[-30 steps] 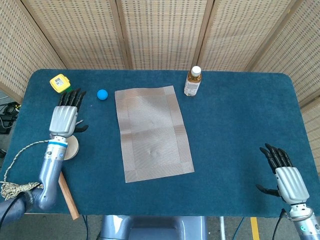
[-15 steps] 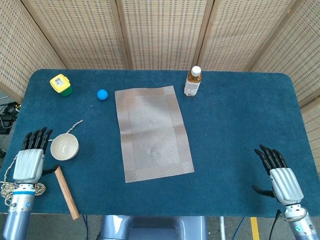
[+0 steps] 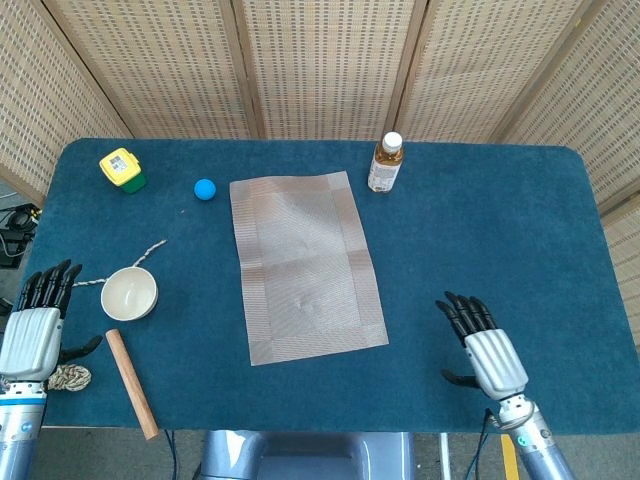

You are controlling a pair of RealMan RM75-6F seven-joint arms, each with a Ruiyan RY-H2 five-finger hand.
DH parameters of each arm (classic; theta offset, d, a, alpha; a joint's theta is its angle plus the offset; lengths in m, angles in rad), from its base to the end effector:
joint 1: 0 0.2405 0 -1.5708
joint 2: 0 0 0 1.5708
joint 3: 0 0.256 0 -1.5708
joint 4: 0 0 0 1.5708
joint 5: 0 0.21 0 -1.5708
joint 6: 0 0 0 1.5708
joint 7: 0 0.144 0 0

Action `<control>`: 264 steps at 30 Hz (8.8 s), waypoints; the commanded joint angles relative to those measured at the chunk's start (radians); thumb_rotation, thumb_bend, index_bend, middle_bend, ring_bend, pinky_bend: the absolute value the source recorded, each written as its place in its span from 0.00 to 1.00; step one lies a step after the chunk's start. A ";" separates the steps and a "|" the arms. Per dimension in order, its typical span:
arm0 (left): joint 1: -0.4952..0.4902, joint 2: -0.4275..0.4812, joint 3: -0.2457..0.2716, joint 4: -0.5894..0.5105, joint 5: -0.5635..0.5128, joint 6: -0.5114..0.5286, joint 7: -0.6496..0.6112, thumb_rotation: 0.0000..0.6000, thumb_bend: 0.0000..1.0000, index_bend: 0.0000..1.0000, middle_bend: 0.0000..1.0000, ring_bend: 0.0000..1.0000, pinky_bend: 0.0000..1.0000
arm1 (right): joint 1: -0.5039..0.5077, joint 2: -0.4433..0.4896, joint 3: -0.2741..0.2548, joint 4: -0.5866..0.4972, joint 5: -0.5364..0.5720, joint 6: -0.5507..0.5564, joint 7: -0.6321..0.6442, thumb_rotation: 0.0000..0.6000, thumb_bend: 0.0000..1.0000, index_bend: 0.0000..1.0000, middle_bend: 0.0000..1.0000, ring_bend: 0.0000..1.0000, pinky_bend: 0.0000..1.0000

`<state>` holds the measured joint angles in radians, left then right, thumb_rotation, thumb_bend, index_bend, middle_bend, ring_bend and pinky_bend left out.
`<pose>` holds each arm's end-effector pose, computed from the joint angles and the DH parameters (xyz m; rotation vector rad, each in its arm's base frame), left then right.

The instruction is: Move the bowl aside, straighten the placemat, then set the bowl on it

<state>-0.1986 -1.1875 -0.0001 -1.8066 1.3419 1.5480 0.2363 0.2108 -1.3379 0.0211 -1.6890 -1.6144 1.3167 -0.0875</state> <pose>-0.2675 0.1969 0.1301 -1.3382 -0.9373 -0.9050 -0.2343 -0.1978 0.0572 1.6511 -1.0528 1.1026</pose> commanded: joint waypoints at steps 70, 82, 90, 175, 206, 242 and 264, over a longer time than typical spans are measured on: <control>0.038 -0.010 -0.085 0.023 -0.001 -0.082 -0.037 1.00 0.13 0.00 0.00 0.00 0.00 | 0.263 -0.519 0.085 0.387 0.289 -0.180 -0.308 1.00 0.23 0.00 0.00 0.00 0.00; 0.043 -0.011 -0.088 0.021 0.009 -0.079 -0.038 1.00 0.13 0.00 0.00 0.00 0.00 | 0.247 -0.552 0.078 0.445 0.153 -0.041 -0.150 1.00 0.46 0.06 0.00 0.00 0.00; 0.045 -0.010 -0.089 0.018 0.010 -0.083 -0.039 1.00 0.13 0.00 0.00 0.00 0.00 | 0.254 -0.565 0.089 0.480 0.153 -0.053 -0.113 1.00 0.44 0.28 0.01 0.00 0.03; 0.057 -0.015 -0.081 0.005 0.059 -0.079 -0.056 1.00 0.13 0.02 0.00 0.00 0.00 | 0.046 -0.375 -0.057 0.407 0.047 0.169 0.039 1.00 0.52 0.68 0.20 0.01 0.11; 0.057 -0.020 -0.080 0.008 0.066 -0.083 -0.047 1.00 0.13 0.03 0.00 0.00 0.00 | 0.147 -0.243 0.150 0.698 0.238 -0.064 0.089 1.00 0.51 0.71 0.21 0.03 0.11; -0.032 -0.060 -0.105 -0.035 0.080 -0.173 0.088 1.00 0.02 0.03 0.00 0.00 0.00 | -0.085 0.025 0.063 0.282 0.123 0.222 0.179 1.00 0.23 0.07 0.00 0.00 0.00; -0.429 -0.409 -0.235 0.225 -0.167 -0.524 0.460 1.00 0.04 0.07 0.00 0.00 0.00 | -0.111 0.121 0.057 0.186 0.065 0.264 0.296 1.00 0.23 0.04 0.00 0.00 0.00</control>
<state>-0.6015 -1.5690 -0.2292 -1.6121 1.2027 1.0458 0.6684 0.1009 -1.2206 0.0742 -1.5020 -1.5540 1.5814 0.2022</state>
